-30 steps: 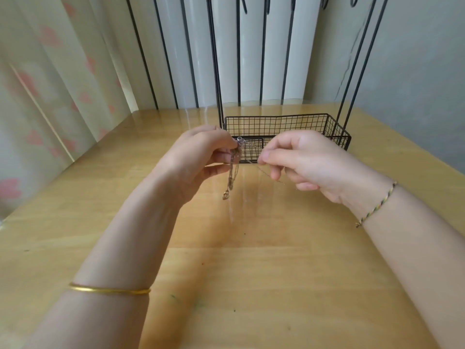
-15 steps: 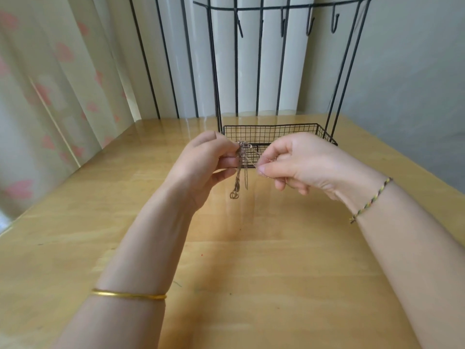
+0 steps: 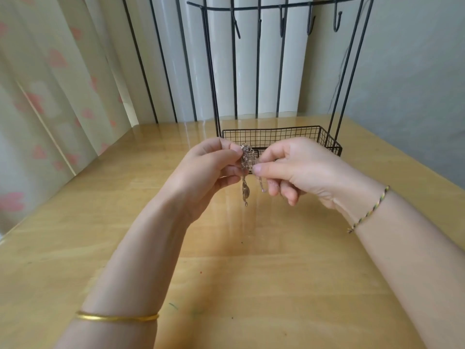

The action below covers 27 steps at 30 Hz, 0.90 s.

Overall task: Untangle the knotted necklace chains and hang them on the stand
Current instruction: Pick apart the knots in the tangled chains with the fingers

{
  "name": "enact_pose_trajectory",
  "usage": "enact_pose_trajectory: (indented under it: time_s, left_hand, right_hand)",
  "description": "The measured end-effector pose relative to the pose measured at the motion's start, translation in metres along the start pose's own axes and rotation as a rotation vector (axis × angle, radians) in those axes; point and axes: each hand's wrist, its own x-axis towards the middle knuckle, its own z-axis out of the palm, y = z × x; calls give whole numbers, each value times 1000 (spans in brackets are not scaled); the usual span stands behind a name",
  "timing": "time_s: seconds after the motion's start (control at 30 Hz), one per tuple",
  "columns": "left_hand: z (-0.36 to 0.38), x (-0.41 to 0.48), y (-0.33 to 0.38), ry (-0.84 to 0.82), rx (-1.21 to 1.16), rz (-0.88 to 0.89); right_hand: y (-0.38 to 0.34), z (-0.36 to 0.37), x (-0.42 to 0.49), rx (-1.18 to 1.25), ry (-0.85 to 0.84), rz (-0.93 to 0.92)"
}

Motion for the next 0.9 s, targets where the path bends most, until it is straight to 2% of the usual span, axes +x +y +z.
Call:
enact_pose_trajectory:
  time_s: [0.13,0.23,0.37,0.5,0.63,0.77,0.9]
  left_hand:
    - [-2,2,0,12,-56,-47]
    - [-3,2,-1,14,-17,-59]
    - [-4,1,-2,19,12,-58]
    - [-3,-1,-1,2,30,-52]
    - [-5,0,-1,-18,64,-42]
    - [-6,0,-1,-23,100,-34]
    - [-5,-1,0,23,121,-25]
  right_hand:
    - [2,-2,4,72,109,3]
    - [4,-6,6,124,124,-2]
    - [3,-12,6,180,73,3]
    - [0,-13,4,383,-46,64]
    - [1,-9,6,487,-10,146]
    - [2,-3,7,421,61,183]
    - [5,-1,6,222,61,108]
